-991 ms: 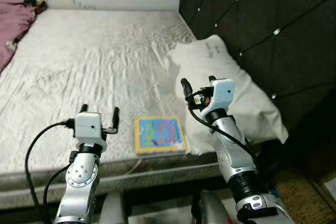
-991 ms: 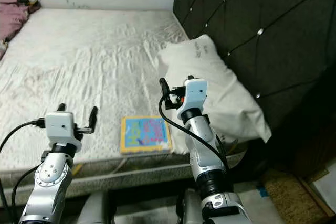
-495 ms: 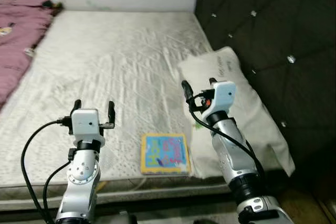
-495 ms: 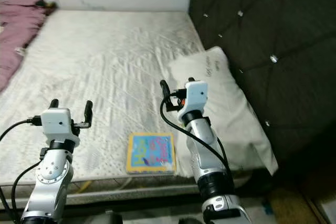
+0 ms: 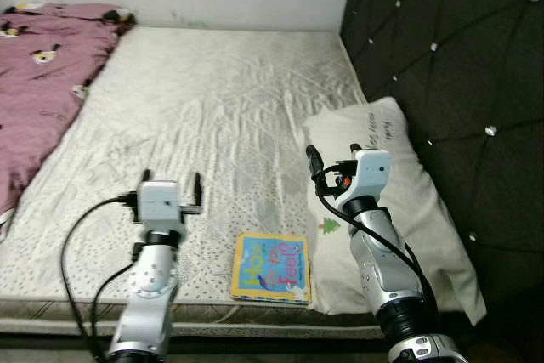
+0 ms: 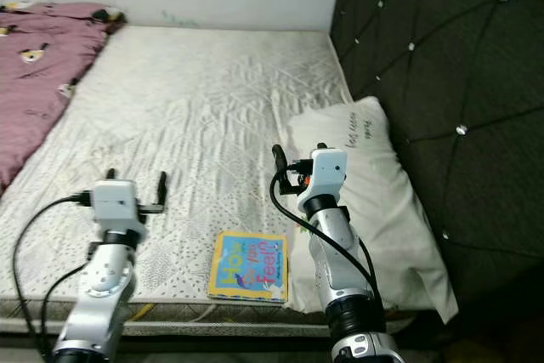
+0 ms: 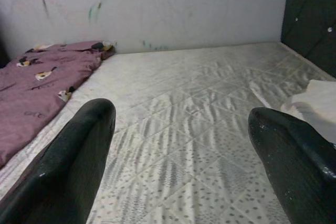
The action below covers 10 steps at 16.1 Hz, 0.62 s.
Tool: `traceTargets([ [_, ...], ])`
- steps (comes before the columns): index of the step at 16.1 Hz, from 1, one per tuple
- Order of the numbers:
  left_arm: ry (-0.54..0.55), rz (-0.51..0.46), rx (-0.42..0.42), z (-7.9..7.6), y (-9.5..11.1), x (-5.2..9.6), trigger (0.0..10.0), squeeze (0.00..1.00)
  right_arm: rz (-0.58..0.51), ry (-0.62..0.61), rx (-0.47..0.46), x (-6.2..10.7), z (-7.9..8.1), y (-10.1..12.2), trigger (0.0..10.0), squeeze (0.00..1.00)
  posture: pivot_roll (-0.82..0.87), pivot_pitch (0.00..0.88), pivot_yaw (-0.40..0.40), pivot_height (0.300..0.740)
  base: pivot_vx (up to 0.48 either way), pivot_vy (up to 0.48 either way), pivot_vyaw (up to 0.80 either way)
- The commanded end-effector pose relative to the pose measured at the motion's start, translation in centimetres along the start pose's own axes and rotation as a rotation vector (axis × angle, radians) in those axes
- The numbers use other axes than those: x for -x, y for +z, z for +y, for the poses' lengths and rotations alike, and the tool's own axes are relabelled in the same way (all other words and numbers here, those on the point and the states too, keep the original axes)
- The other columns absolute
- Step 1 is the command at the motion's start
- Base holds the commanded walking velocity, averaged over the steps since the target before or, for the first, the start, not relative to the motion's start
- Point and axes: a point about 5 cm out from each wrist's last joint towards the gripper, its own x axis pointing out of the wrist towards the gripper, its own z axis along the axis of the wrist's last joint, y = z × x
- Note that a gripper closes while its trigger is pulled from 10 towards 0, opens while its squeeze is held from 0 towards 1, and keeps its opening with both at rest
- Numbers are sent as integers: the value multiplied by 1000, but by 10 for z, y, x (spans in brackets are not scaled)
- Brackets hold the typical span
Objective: Clean up the room
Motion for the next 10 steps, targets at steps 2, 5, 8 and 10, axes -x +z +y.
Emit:
traceTargets([
  [2,-14,15,5,0,-1,2,10000,0,1,-5,-1,-1,2,1,10000,0,49,0,11,740,0,0,0],
  [5,18,16,2,4,0,4,10000,0,-4,-35,37,2,1,3,10000,0,58,0,-11,740,0,0,0],
  [8,30,27,3,4,-1,8,10000,0,21,-12,85,7,-1,-1,10000,0,61,0,-17,740,0,0,0],
  [10,24,31,2,3,-1,9,10000,0,14,-43,99,6,-4,1,10000,0,62,0,-27,740,0,0,800],
])
